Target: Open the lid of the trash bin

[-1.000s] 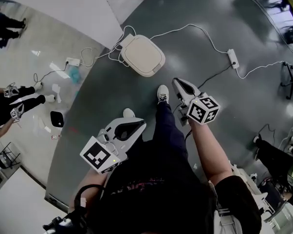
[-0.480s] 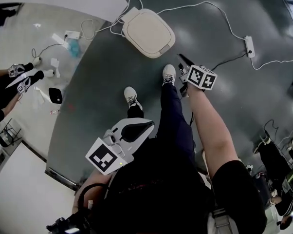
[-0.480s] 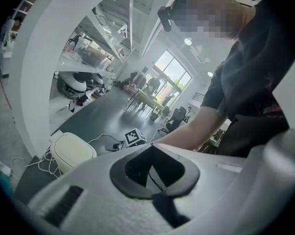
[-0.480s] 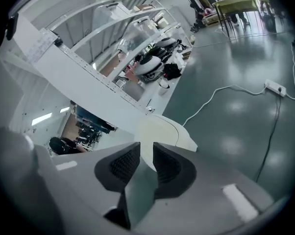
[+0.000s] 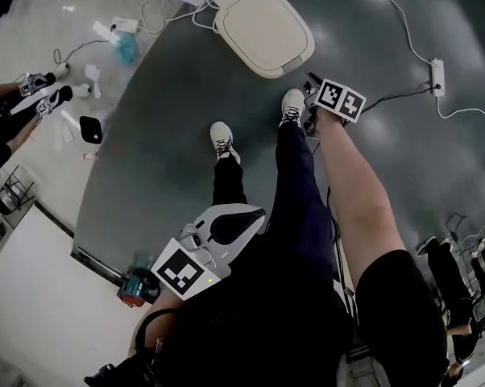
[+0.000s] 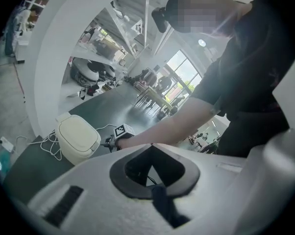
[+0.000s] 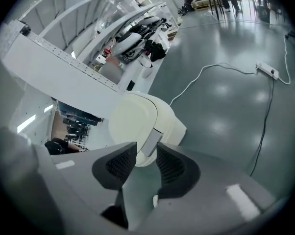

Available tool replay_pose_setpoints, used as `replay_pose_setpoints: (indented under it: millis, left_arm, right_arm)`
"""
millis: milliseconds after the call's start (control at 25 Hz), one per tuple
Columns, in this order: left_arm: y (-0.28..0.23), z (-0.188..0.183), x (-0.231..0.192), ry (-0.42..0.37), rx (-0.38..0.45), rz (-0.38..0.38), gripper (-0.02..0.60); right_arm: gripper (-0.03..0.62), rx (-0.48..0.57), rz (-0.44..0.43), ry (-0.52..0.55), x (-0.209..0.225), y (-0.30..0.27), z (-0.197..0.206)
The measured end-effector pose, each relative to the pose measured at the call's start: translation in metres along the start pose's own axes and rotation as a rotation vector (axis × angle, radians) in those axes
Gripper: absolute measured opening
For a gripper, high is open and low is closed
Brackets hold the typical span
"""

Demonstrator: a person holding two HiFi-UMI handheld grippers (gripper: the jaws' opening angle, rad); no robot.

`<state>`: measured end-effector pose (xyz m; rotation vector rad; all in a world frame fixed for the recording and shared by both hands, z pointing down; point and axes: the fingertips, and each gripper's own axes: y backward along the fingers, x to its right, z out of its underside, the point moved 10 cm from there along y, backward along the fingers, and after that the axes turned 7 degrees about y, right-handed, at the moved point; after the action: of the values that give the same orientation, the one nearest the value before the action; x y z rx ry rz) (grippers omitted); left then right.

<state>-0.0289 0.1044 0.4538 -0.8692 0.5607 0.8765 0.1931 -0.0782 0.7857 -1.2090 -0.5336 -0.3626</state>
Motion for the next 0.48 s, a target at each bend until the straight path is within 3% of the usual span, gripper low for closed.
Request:
replay_pose_setpoints:
  millis: [80, 240, 480]
  left_arm:
    - [-0.001, 0.008, -0.006, 0.03, 0.014, -0.01, 0.002]
    - [-0.003, 0.023, -0.017, 0.031, -0.044, -0.012, 0.002]
    - [-0.003, 0.029, -0.026, 0.062, -0.026, -0.017, 0.002]
  right_arm:
    - [0.135, -0.008, 0.004, -0.019, 0.003, -0.011, 0.002]
    - [0.135, -0.009, 0.004, -0.049, 0.007, -0.031, 0.005]
    - [0.136, -0.003, 0.061, -0.104, 0.012, -0.046, 0.007]
